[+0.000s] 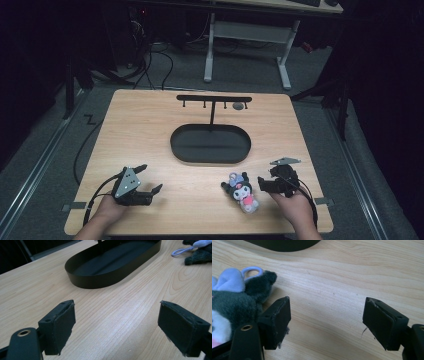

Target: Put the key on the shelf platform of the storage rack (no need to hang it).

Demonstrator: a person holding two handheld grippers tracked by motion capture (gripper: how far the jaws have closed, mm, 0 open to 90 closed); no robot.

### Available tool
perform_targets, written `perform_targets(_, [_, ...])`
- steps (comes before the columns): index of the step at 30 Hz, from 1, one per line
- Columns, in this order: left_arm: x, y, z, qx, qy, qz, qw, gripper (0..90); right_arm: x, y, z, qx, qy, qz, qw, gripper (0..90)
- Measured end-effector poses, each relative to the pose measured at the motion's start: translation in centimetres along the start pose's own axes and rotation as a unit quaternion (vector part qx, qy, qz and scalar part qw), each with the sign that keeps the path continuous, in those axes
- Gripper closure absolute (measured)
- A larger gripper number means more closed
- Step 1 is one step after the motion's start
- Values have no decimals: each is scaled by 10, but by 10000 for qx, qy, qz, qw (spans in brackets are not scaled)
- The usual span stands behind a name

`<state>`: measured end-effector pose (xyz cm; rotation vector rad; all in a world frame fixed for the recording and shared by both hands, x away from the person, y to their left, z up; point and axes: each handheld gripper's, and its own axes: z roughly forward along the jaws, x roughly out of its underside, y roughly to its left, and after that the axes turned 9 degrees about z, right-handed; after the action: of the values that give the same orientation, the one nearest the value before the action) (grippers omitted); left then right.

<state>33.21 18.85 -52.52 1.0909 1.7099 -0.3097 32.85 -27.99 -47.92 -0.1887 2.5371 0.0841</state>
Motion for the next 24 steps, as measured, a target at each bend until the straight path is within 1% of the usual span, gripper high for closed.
perform_targets(4, [1, 0, -1, -21, -59, -16, 10000, 154, -3, 2, 2, -55, 73, -13, 10000, 228])
perform_targets(6, [1, 0, -1, -24, -71, -28, 10000, 154, -3, 3, 2, -43, 99, -28, 9999, 228])
perform_targets(7, [1, 0, -1, -38, -73, -31, 10000, 154, -5, 4, 1, 8, 138, -81, 9999, 228])
perform_targets(9, [1, 0, -2, -51, -91, -20, 9999, 154, -5, 4, 0, 44, 161, -100, 9998, 228])
perform_targets(13, [2, 0, -3, -55, -138, -51, 9999, 154, -5, 3, -1, 56, 221, -113, 9997, 238])
perform_targets(15, [1, 1, -3, -80, -113, -67, 9999, 154, -6, 1, -2, 38, 353, -108, 9993, 249])
perform_targets(18, [1, 0, -2, -104, -123, -21, 9999, 154, -8, -1, -5, 52, 378, -68, 9992, 257])
perform_targets(21, [1, 0, -2, -97, -136, -32, 9999, 154, -8, -4, -7, 23, 577, -26, 9983, 260])
perform_targets(22, [1, 0, -2, -97, -136, -32, 9999, 154, -8, -4, -7, 23, 577, -26, 9983, 260])
perform_targets(24, [1, 0, -2, -97, -106, -35, 9999, 154, -8, -6, -9, -19, 701, 45, 9975, 264])
